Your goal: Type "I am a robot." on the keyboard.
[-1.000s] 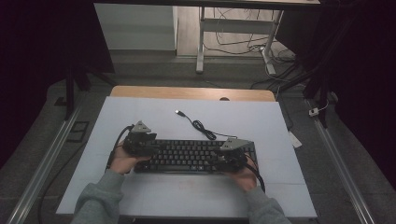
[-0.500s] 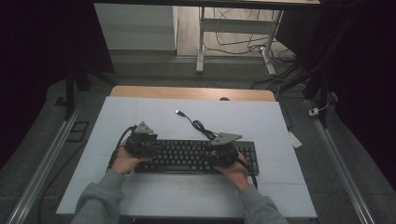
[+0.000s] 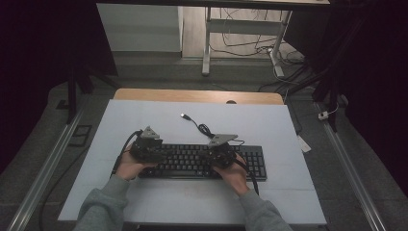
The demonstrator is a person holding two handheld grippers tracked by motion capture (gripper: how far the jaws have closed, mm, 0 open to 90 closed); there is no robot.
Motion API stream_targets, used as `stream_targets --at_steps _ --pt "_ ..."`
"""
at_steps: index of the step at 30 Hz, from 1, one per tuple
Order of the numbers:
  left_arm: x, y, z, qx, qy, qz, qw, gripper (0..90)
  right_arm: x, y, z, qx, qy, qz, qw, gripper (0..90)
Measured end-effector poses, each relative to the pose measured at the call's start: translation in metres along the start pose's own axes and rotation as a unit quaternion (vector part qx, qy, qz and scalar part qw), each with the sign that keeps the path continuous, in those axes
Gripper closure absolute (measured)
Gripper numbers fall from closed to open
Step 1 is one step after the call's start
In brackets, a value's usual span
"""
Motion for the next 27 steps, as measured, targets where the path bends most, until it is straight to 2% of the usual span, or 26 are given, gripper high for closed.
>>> stream_targets --at_steps 9,27 --pt "0.001 0.001 0.002 -0.002 0.001 0.0 1.0 37.0 -0.004 -0.017 0.002 0.008 0.009 0.025 0.9996 89.6" --pt "0.001 0.0 0.001 -0.004 -0.002 0.002 1.0 36.7 -0.004 -0.029 -0.001 0.022 0.008 0.033 0.9992 89.5"
Point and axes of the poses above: each handheld gripper's, and its own axes: y roughly backward along the jaws, x roughly out of its underside, z roughly to its left, the point moved 5 cm from there along -y, roughly forward along the jaws, and after that the axes turned 4 degrees about -y, right-handed, at the moved point
